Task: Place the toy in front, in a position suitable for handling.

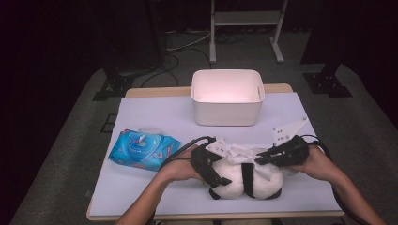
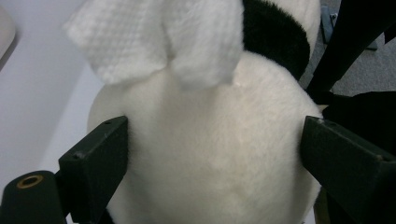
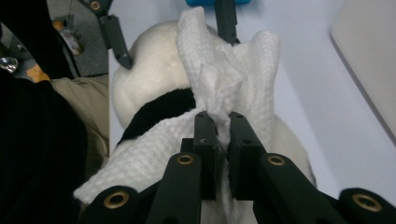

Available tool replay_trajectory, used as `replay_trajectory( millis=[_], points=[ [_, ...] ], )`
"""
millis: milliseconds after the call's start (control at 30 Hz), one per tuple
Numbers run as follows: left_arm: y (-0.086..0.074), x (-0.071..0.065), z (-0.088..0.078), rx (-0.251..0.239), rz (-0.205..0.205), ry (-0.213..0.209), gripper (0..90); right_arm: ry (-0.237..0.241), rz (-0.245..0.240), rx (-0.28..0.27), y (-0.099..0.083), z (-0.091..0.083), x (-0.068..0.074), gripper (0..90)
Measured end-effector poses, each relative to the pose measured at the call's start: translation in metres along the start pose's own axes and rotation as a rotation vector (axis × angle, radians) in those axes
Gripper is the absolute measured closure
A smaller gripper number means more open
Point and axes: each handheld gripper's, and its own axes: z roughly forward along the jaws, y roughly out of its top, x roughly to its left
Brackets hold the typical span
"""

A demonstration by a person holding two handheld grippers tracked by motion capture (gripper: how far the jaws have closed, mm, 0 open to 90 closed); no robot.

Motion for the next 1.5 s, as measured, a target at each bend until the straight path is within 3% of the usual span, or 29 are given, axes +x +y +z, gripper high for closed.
replay_trajectory(
  millis=[167,300,700,1000,1200,1500],
  points=[
    [0.0,-0.004,0.0,0.01,0.009,0.01,9.7,0.007,-0.009,0.021,0.011,0.011,-0.004,82.8],
    [-0.003,-0.004,-0.002,-0.003,0.002,0.004,10.8,0.015,0.001,0.018,0.011,0.01,-0.008,82.8],
    [-0.005,-0.007,-0.002,-0.005,-0.004,0.005,11.0,-0.025,0.076,0.018,-0.015,-0.023,-0.013,82.7],
    [-0.004,-0.008,-0.002,-0.004,-0.008,0.008,11.9,-0.035,0.12,0.029,-0.03,-0.037,-0.014,82.7],
    [-0.002,-0.006,-0.001,0.008,-0.012,0.013,12.1,-0.028,0.11,0.039,-0.022,-0.032,-0.018,82.6],
    [-0.002,-0.007,0.0,0.01,-0.004,0.022,12.2,0.024,0.074,0.082,0.007,0.0,-0.029,82.7]
  ],
)
